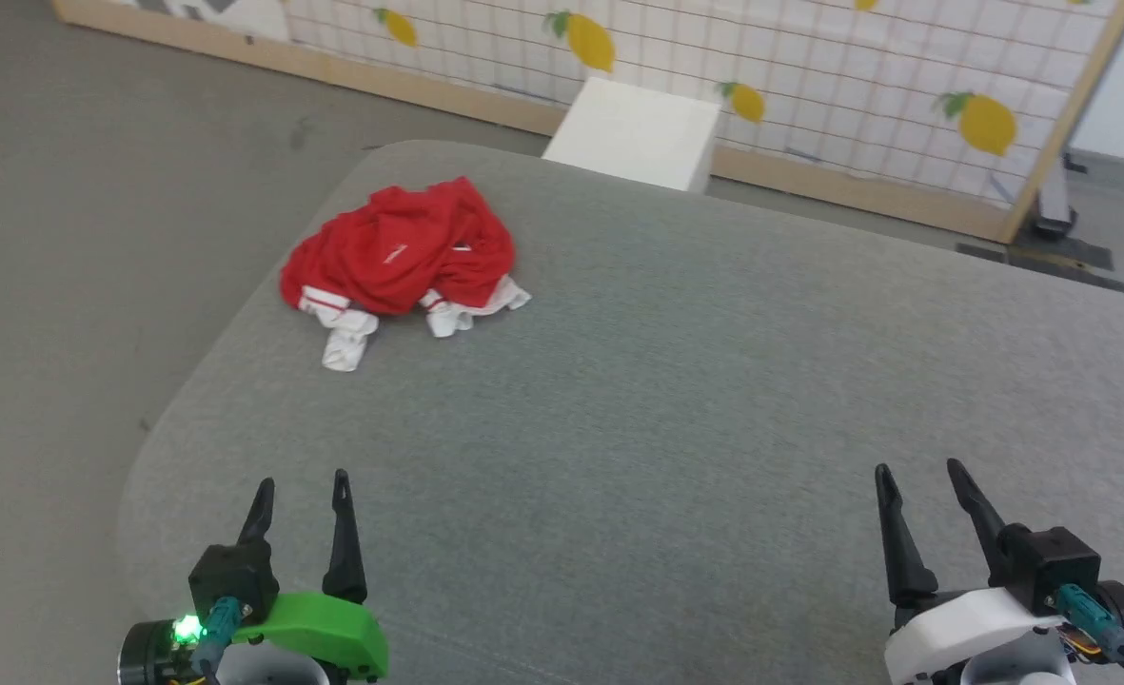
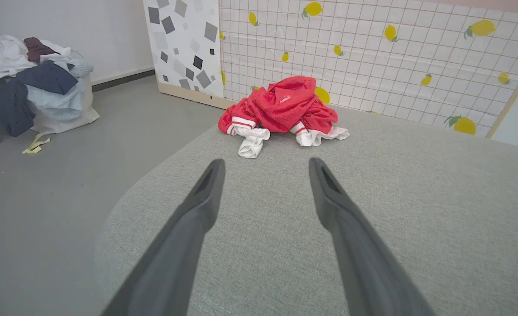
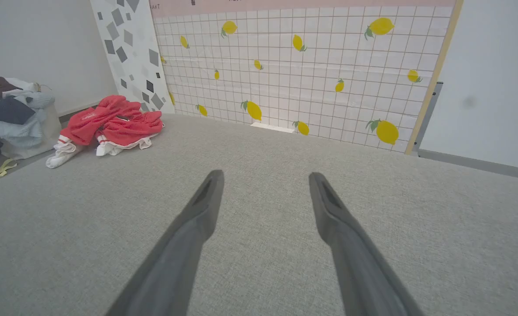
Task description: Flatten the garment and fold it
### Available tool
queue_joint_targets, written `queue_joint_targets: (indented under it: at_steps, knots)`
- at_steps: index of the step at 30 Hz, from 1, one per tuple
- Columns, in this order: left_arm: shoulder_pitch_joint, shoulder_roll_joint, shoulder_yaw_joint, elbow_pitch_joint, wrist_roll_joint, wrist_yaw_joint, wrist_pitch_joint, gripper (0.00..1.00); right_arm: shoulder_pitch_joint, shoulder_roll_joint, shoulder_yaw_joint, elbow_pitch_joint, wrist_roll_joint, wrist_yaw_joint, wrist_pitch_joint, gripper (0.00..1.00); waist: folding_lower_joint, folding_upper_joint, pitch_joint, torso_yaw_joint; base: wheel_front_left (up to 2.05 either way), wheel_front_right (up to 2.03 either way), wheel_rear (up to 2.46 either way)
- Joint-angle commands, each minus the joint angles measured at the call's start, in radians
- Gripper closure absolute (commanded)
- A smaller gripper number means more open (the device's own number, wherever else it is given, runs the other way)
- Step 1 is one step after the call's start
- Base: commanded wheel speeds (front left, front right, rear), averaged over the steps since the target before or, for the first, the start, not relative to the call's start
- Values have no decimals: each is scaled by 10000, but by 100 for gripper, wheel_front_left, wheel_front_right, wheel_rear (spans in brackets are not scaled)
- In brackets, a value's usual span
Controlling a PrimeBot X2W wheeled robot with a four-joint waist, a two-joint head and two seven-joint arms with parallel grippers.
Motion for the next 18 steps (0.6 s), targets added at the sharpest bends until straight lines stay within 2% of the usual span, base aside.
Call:
queue_joint_targets:
  at_steps: [1, 11, 18]
  knots:
    - [137, 113, 34, -65, -10, 63, -6, 0, -128, 9, 47, 28, 33, -13, -57, 0, 0, 0, -57, 596, 0, 0, 0]
    - [319, 290, 53, -333, -73, 146, 135, 0, -117, 9, 271, 88, 129, -13, -57, 0, 0, 0, -94, 1486, 0, 0, 0]
    - [463, 336, 16, -431, -130, 189, 194, 0, -119, 9, 329, 120, 195, -13, -57, 0, 0, 0, -104, 1842, 0, 0, 0]
